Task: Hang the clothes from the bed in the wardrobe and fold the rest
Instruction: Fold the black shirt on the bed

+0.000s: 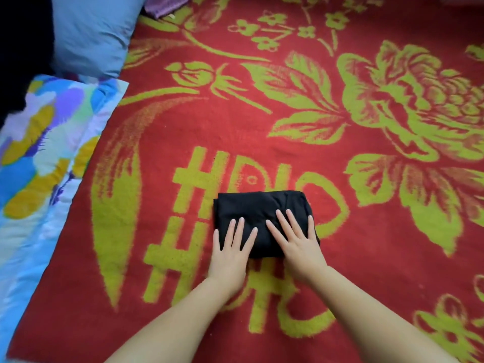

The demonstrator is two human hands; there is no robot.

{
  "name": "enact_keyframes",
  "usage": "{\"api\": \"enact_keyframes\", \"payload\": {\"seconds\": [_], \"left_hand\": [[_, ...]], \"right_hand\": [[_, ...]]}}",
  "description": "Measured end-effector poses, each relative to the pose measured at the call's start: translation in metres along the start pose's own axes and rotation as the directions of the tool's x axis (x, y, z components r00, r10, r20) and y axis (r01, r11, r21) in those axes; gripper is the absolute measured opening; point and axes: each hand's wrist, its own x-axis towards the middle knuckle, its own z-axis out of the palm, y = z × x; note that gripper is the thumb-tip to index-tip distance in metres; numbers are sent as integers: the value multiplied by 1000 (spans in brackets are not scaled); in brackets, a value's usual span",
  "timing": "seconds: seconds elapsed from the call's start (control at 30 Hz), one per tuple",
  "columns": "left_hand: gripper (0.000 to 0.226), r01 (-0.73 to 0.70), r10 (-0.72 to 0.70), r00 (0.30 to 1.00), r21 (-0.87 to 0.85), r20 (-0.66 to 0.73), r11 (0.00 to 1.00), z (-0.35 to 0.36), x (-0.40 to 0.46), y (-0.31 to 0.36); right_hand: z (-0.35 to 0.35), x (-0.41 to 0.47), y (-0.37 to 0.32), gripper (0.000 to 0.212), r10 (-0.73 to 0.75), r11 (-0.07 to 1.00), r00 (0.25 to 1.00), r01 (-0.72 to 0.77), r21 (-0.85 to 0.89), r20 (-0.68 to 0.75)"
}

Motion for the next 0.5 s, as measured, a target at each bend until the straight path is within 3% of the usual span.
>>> {"api": "enact_keyframes", "payload": {"seconds": [0.1, 0.27, 0.4, 0.5], "left_hand": [[101, 42, -41, 999, 21, -23, 999, 7, 19, 0], [96, 7, -5, 998, 38, -58, 999, 18, 29, -10], [82, -32, 30, 999, -43, -43, 999, 3, 30, -17], [79, -17, 12, 999, -111, -38, 994, -25, 23, -27]], "right_hand": [[12, 9, 5, 117, 30, 998, 999, -29, -60, 15], [25, 10, 3, 113, 40, 998, 999, -40, -45, 7], [7, 13, 1, 95, 63, 997, 997, -65, 34, 43], [-35, 14, -1, 80, 71, 992, 979, -90, 93, 191]]}}
